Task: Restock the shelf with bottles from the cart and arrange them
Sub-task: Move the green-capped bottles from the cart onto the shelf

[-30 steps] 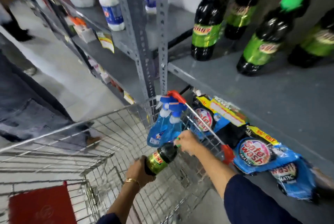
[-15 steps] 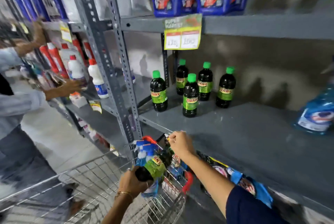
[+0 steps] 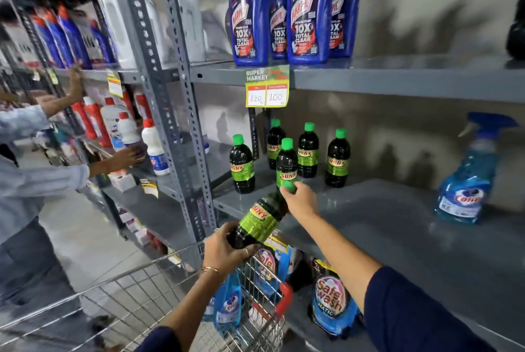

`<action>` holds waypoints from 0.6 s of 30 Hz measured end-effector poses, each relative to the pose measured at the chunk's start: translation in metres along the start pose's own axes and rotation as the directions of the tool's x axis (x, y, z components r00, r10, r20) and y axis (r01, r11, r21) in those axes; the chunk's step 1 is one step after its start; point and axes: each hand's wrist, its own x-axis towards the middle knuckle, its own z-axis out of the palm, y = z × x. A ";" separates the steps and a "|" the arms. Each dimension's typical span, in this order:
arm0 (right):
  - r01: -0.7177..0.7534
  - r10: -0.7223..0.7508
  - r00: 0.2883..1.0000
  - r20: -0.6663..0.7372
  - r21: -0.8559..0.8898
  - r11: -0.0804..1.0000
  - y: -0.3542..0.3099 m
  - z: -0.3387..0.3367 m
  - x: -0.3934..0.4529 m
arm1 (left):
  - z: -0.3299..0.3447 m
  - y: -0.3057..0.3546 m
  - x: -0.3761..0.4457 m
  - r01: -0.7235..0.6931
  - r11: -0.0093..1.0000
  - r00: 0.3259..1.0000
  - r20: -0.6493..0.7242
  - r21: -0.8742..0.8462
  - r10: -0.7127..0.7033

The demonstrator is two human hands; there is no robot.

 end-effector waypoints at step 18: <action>0.263 -0.298 0.952 -0.068 -0.310 0.913 0.007 -0.066 0.042 | 0.145 0.080 0.065 0.111 0.985 0.976 0.201 -0.134 -0.083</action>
